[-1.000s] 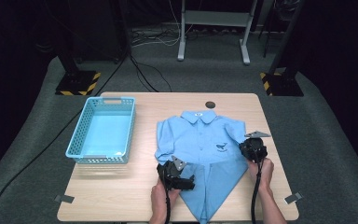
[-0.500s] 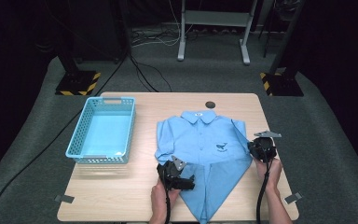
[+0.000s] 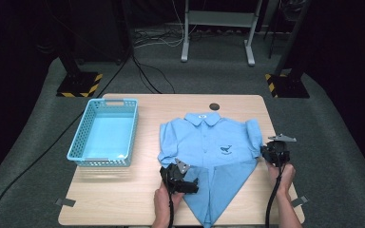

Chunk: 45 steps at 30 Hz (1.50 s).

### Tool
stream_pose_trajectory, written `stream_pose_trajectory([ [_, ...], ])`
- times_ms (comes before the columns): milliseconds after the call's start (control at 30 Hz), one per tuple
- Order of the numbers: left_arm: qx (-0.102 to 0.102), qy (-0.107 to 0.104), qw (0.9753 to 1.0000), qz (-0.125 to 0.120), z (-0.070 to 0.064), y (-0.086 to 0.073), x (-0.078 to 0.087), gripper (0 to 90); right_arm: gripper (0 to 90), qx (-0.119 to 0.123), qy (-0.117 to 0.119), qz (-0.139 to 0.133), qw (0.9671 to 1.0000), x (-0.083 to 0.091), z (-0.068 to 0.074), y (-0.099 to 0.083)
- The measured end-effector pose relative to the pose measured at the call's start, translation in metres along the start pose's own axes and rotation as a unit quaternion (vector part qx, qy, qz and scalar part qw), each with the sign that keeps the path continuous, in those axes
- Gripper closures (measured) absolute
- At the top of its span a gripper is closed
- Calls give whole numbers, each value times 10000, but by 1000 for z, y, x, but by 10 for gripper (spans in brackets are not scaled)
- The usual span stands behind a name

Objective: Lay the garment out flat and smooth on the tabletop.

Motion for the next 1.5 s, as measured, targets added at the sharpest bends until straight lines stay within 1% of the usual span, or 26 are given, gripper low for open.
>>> stream_pose_trajectory([
  [167, 2, 1, 10000, -2, 0, 0, 0, 12, 804, -124, -104, 88, 9998, 0, -8, -6],
  [267, 0, -1, 10000, -3, 0, 0, 0, 13, 721, -197, -203, 54, 9996, 2, -13, -6],
  [333, -2, -2, 10000, -1, 0, 0, 0, 12, 668, -168, -290, -5, 9994, 5, -15, -4],
  [400, 1, 0, 10000, 1, 0, 0, 0, 12, 641, -126, -341, -52, 9993, 8, -14, -2],
  [500, 0, -2, 10000, 0, 0, 0, 0, 12, 590, -95, -349, -99, 9993, 10, -11, 1],
  [600, 1, 0, 10000, 1, 0, 0, 0, 12, 533, -89, -267, -69, 9996, 9, -5, 1],
  [633, 1, 0, 10000, 1, 0, 0, 0, 12, 533, -89, -267, -69, 9996, 9, -5, 1],
  [667, 0, -2, 10000, 0, 0, 0, 0, 12, 512, -78, -236, -52, 9997, 8, -2, 1],
  [700, 2, 0, 10000, 0, 0, 0, 0, 12, 466, -75, -201, -21, 9998, 5, 4, 1],
  [767, 2, 0, 10000, 0, 0, 0, 0, 12, 419, -35, -148, -9, 9999, 2, 11, 0],
  [933, 1, 0, 10000, 0, 0, 0, 0, 12, 381, 86, 103, 128, 9998, -9, 35, -7],
  [1033, -1, -1, 10000, 0, 0, 0, 0, 12, 336, 107, 296, 196, 9993, -14, 46, -13],
  [1100, -1, -1, 10000, 0, 0, 0, 0, 13, 263, -18, 378, 288, 9989, -18, 50, -16],
  [1133, -2, -2, 10000, 0, 0, 0, 0, 13, 251, -59, 403, 288, 9988, -19, 51, -17],
  [1167, 3, 0, 10000, -5, 0, 0, 0, 13, 236, -100, 394, 317, 9987, -20, 51, -18],
  [1233, -4, -2, 10000, -5, 0, 0, 0, 13, 214, -103, 390, 370, 9985, -22, 50, -20],
  [1333, -3, -2, 10000, -6, 0, 0, 0, 13, 205, -150, 290, 358, 9988, -22, 46, -21],
  [1400, -4, -2, 10000, -5, 0, 0, 0, 13, 203, -158, 200, 357, 9990, -21, 40, -22],
  [1467, -6, -2, 10000, -5, 0, 0, 0, 13, 187, -187, 46, 359, 9992, -21, 32, -23],
  [1500, -5, -3, 10000, -3, 0, 0, 0, 13, 192, -224, 22, 349, 9991, -20, 27, -24],
])
Point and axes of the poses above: each handheld gripper's, and its own axes: x roughly backward along the jaws, y roughly out of its top, z roughly to its left, the point moved 7 cm from there along -x, roughly forward along the jaws, and after that the axes turned 14 degrees about -z, right-handed, at the moved point
